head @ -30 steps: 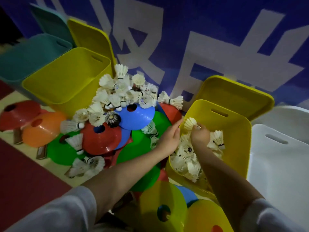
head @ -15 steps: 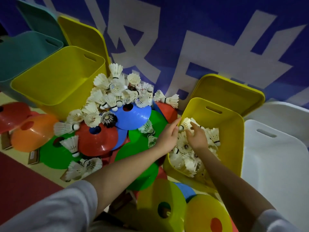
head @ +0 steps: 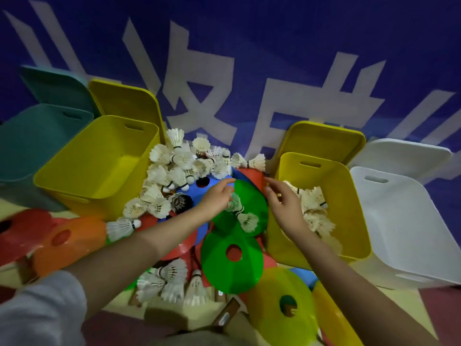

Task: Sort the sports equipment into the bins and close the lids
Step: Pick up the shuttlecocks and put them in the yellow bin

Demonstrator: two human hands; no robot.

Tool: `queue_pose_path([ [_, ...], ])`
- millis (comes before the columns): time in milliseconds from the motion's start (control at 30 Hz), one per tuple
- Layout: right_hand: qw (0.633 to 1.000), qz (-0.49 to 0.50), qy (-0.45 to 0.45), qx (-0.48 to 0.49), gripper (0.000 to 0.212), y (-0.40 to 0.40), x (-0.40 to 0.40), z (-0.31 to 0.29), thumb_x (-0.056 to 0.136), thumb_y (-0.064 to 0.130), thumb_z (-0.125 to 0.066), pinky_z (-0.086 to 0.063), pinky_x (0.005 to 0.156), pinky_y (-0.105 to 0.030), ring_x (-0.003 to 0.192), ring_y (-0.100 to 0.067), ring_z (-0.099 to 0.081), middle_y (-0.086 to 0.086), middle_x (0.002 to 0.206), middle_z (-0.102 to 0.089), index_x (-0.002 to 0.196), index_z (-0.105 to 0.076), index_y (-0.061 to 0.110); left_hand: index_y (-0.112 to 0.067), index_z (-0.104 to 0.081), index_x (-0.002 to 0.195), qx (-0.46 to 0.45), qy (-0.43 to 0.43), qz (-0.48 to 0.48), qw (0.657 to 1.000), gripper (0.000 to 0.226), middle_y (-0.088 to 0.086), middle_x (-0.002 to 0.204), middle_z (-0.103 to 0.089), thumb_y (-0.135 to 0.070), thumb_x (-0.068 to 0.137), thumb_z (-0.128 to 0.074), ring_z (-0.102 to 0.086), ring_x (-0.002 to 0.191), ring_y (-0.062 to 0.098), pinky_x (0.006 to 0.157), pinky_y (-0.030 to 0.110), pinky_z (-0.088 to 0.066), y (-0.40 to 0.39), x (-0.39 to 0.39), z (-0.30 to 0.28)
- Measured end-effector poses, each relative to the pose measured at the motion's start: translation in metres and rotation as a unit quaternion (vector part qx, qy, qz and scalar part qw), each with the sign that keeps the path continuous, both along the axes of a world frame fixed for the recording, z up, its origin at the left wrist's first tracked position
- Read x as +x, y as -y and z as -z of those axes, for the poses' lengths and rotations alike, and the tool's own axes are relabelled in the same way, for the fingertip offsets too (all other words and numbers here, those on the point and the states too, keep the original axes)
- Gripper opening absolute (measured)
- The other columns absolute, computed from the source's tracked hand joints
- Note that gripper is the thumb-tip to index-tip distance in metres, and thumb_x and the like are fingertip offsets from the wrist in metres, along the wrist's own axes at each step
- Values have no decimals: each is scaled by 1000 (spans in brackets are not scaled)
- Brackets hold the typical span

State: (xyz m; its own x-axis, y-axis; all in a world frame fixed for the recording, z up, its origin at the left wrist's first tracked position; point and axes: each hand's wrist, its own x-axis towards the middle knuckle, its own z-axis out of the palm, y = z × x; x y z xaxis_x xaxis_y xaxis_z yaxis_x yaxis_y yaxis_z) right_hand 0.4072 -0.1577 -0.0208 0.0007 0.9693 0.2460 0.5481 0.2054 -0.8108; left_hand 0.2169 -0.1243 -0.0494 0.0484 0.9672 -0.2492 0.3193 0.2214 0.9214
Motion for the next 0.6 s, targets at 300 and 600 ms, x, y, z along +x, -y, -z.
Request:
queue_pose_path([
  [300,946,-130,169,-243,46,103,-112,86,88,43,-47,-44,82,-29,103,-24,-62,-9,114,-67,118,-63,11,-26,-51,132,84,-241,160,954,36,-2,126,-55,-30,96,-52,-56,108,12,86,25,-44,106,-133,40],
  [600,874,-61,310,-369,52,150,-162,140,90,55,-44,-49,78,-34,104,-29,-62,-9,113,-65,129,-47,20,-32,-26,148,79,-351,329,873,71,-4,142,-38,-35,87,-62,-37,127,18,98,31,-40,149,-158,94],
])
